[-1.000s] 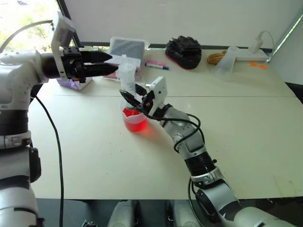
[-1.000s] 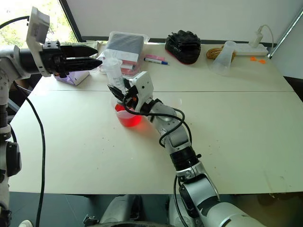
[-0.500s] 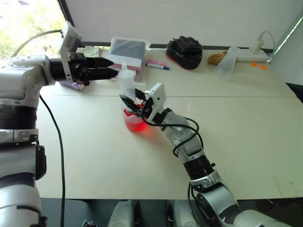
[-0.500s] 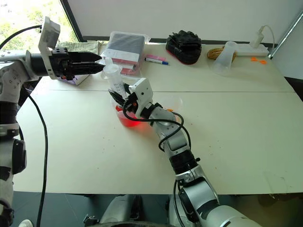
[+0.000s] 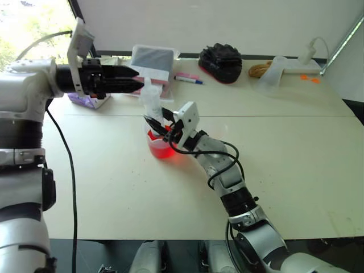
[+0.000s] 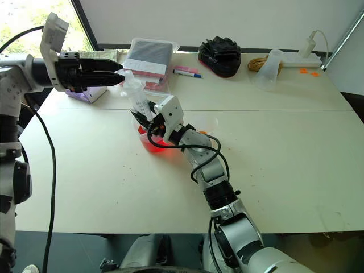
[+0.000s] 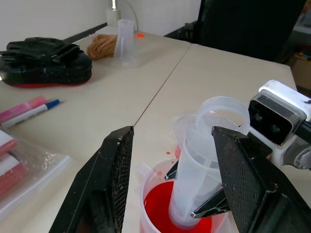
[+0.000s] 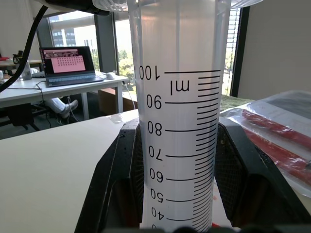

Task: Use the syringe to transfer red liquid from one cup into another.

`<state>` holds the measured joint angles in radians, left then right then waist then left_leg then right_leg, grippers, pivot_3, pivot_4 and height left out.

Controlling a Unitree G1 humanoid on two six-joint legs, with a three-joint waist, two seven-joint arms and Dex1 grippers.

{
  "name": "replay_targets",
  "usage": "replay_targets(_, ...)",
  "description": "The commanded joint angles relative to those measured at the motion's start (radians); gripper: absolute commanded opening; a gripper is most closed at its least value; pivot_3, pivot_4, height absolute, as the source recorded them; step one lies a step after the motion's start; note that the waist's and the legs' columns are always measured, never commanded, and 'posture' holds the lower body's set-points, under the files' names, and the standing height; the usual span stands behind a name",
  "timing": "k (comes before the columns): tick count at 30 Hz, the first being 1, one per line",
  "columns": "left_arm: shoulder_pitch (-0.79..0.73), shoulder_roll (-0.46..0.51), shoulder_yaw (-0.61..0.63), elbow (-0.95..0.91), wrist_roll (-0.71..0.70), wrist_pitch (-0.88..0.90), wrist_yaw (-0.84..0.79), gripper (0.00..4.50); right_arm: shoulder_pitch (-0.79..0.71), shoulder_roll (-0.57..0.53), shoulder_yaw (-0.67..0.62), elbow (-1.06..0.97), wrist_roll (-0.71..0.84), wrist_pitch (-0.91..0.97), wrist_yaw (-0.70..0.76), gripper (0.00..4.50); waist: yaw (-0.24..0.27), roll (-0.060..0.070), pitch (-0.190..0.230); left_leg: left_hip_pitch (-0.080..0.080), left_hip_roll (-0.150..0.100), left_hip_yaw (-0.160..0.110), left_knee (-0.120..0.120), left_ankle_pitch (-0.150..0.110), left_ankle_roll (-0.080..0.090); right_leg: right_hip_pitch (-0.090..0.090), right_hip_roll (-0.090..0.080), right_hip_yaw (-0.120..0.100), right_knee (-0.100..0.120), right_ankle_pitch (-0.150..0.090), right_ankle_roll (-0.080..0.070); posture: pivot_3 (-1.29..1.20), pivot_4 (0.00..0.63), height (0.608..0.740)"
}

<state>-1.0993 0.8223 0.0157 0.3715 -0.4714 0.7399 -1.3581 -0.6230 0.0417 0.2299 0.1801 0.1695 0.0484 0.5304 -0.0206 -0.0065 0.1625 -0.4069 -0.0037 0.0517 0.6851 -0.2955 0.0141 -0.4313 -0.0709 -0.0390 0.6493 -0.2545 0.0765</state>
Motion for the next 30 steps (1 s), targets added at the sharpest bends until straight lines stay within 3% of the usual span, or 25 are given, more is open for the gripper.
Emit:
replay_targets(1, -0.02, 0.02, 0.017, -0.041, -0.014, 0.004, -0.014, 2.64, -0.011, 0.016, 0.002, -0.012, 0.0, -0.022, 0.005, 1.38, 0.0, 0.0, 0.0, 0.0, 0.0, 0.0, 0.0, 0.0, 0.0, 0.0, 0.0, 0.0, 0.0, 0.0, 0.0, 0.0, 0.15, 0.74)
replay_targets(20, -0.032, -0.126, 0.014, -0.02, -0.005, -0.024, 0.076, 2.64, -0.018, 0.006, -0.001, -0.004, -0.016, -0.025, 0.012, 1.38, 0.001, 0.0, 0.0, 0.0, 0.0, 0.0, 0.0, 0.0, 0.0, 0.0, 0.0, 0.0, 0.0, 0.0, 0.0, 0.0, 0.15, 0.74)
replay_targets(23, -0.021, -0.132, 0.012, -0.03, -0.013, -0.018, 0.068, 1.91, -0.021, 0.006, -0.004, 0.0, -0.018, -0.025, 0.012, 1.38, 0.001, 0.0, 0.0, 0.0, 0.0, 0.0, 0.0, 0.0, -0.001, 0.0, 0.0, 0.0, 0.0, 0.0, 0.0, 0.0, 0.15, 0.74)
replay_targets(28, -0.017, -0.137, 0.011, -0.048, -0.017, -0.004, 0.07, 0.19, -0.019, 0.007, -0.006, -0.004, -0.017, -0.021, 0.013, 1.38, 0.0, 0.0, 0.0, 0.0, 0.0, 0.0, 0.0, 0.0, -0.001, 0.0, 0.0, 0.0, 0.0, 0.0, 0.0, 0.0, 0.15, 0.74)
replay_targets(30, -0.015, -0.136, 0.012, -0.053, -0.019, 0.003, 0.068, 0.03, -0.018, 0.007, -0.006, -0.006, -0.017, -0.02, 0.013, 1.38, 0.0, 0.0, 0.0, 0.001, 0.0, 0.0, 0.0, 0.001, -0.001, 0.0, 0.0, 0.0, 0.0, 0.0, 0.0, 0.0, 0.15, 0.74)
